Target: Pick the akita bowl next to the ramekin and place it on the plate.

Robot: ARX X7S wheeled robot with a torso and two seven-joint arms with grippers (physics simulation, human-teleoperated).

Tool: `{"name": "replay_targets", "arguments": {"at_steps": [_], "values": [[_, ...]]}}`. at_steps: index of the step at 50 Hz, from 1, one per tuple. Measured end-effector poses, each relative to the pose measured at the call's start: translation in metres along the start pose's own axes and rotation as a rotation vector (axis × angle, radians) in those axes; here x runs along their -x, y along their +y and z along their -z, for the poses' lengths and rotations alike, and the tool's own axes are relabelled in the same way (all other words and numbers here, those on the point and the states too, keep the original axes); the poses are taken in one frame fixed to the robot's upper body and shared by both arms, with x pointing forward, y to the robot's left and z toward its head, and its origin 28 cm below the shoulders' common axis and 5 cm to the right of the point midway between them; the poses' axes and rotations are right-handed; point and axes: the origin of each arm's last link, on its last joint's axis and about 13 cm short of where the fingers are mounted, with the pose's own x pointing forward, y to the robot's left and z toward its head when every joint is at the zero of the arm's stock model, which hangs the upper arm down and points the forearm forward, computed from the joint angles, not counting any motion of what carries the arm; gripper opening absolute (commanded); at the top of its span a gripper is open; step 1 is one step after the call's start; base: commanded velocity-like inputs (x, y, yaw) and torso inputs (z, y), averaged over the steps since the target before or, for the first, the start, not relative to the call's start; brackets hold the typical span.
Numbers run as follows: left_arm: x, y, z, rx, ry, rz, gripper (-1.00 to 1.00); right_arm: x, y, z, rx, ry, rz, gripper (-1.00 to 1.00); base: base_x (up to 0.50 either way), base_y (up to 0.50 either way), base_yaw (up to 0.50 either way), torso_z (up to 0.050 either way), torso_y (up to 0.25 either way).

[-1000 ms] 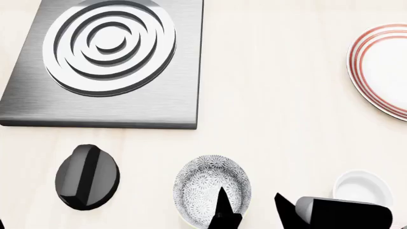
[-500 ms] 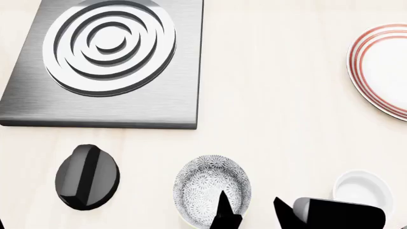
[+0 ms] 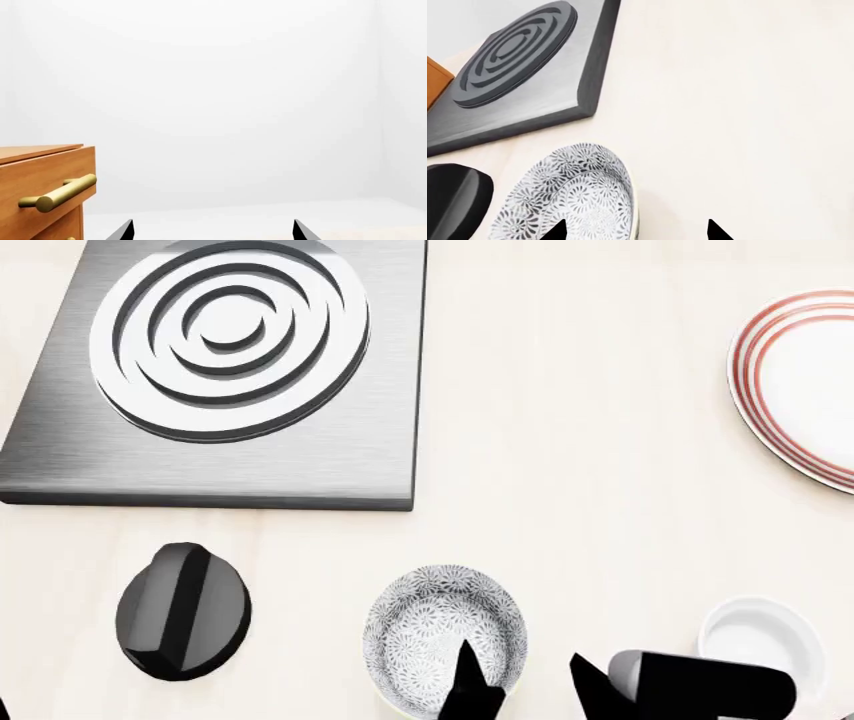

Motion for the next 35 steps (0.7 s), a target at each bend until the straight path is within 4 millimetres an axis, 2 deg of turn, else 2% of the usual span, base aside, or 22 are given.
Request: {"name": "replay_targets", "arguments": {"at_steps": [15,16,35], "values": [[0.0,-0.0002,0.0004,-0.001,0.001,0.0,1.0,-0.0048,-0.0013,0.0022,0.0,0.009,-0.001,1.0,0.0,0.0,0.0,0.0,0.0],[-0.0001,-0.0002,0.0004,-0.001,0.001,0.0,1.0,-0.005,-0.0013,0.0022,0.0,0.009,-0.001,-1.0,0.0,0.0,0.0,0.0,0.0],[-0.0002,-0.0001,0.0003,-0.001,0.002,0.002,1.0,-0.006,0.0019,-0.0013,0.022,-0.01,-0.016,-1.0,0.0,0.0,0.0,0.0,0.0]]}}
